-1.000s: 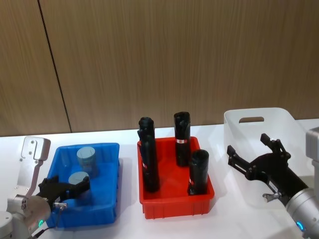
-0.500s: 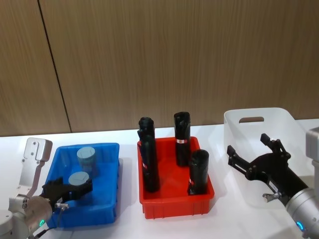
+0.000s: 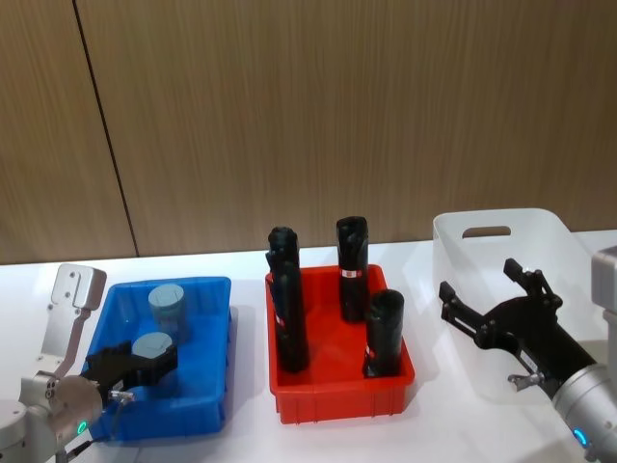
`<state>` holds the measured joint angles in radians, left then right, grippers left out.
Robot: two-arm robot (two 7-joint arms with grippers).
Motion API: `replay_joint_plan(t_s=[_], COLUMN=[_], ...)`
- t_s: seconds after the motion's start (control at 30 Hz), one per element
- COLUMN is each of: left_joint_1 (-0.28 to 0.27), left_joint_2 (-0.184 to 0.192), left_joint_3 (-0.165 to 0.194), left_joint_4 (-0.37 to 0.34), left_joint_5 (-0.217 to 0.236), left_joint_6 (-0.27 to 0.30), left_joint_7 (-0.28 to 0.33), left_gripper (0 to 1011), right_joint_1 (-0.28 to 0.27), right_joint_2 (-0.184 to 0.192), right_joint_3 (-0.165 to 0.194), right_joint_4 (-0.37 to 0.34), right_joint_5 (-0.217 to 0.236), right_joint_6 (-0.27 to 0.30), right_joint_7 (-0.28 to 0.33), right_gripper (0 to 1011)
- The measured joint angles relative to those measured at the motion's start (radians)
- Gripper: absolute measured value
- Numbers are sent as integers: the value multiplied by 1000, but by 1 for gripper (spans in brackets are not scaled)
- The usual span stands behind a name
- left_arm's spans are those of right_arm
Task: Pick the cotton swabs from the blue box and place them into the white box.
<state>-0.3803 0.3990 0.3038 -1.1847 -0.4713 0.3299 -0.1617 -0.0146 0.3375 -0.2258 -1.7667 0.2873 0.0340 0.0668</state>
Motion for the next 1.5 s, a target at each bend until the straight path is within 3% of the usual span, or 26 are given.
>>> replay_joint_plan(t_s=[0.2, 0.5, 0.83, 1.13, 1.4, 1.5], left_joint_1=[-6, -6, 20, 49, 61, 64], left_joint_2=[-3, 1, 26, 69, 96, 108], left_joint_3=[1, 4, 0, -16, -28, -34], left_joint_4=[8, -3, -78, -178, -234, -257], left_joint_5=[14, 54, 107, 130, 125, 112], left_joint_6=[-3, -20, -73, -123, -146, -158], left_joint_7=[-8, -19, -58, -150, -234, -291], left_gripper=[671, 668, 668, 668, 668, 668], right_joint_1=[0, 0, 0, 0, 0, 0], right_joint_2=[0, 0, 0, 0, 0, 0], right_joint_3=[0, 0, 0, 0, 0, 0], right_joint_4=[0, 0, 0, 0, 0, 0], right_joint_5=[0, 0, 0, 0, 0, 0], right_joint_6=[0, 0, 0, 0, 0, 0], right_joint_7=[0, 0, 0, 0, 0, 0], right_gripper=[1002, 1002, 1002, 1002, 1002, 1002])
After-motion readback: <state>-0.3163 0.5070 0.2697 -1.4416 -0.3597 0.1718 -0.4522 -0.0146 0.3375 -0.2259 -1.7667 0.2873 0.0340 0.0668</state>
